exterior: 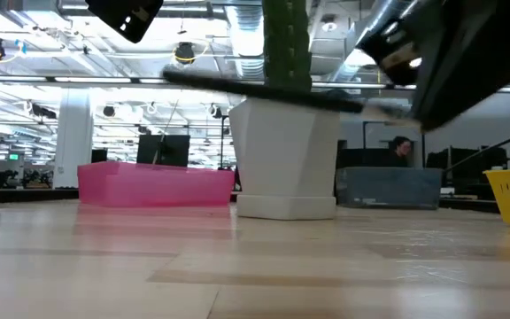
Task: Pick & Place Paint Supplies
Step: Put the foundation brush into the black bin
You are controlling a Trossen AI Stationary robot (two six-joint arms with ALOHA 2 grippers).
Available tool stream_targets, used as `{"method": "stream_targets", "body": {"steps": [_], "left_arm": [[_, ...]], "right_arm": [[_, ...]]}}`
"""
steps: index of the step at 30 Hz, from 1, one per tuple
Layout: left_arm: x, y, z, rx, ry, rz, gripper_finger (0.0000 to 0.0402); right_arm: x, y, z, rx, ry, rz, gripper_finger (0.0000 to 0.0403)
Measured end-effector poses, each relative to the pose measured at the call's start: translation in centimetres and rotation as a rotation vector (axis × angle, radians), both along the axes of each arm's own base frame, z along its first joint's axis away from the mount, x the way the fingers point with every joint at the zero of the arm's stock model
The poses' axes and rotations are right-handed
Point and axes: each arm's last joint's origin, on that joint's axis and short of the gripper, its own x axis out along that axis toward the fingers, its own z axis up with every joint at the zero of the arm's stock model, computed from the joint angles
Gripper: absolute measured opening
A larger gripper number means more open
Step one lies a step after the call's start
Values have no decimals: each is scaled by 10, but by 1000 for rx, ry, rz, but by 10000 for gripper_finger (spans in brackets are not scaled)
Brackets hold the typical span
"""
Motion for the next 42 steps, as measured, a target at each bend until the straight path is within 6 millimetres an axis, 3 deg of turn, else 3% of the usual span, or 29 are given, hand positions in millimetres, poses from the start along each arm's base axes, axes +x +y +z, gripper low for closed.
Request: {"method": "stream_targets", "body": {"steps": [7, 20, 27, 37, 42], "left_arm": [[0, 0, 0, 0, 2, 0, 222], [0, 0, 0, -4, 3, -2, 222], [0, 0, 0, 1, 1, -4, 222], [-1, -1, 0, 24, -9, -16, 222], [-2, -2, 0, 26, -10, -24, 222]], "right_arm": [[-30, 12, 20, -80, -40, -69, 0], [-72, 28, 28, -195, -93, -179, 0], [-75, 31, 30, -255, -184, -208, 0], [-59, 19, 34, -313, -292, -309, 0], [-61, 13, 42, -295, -310, -366, 0]]}}
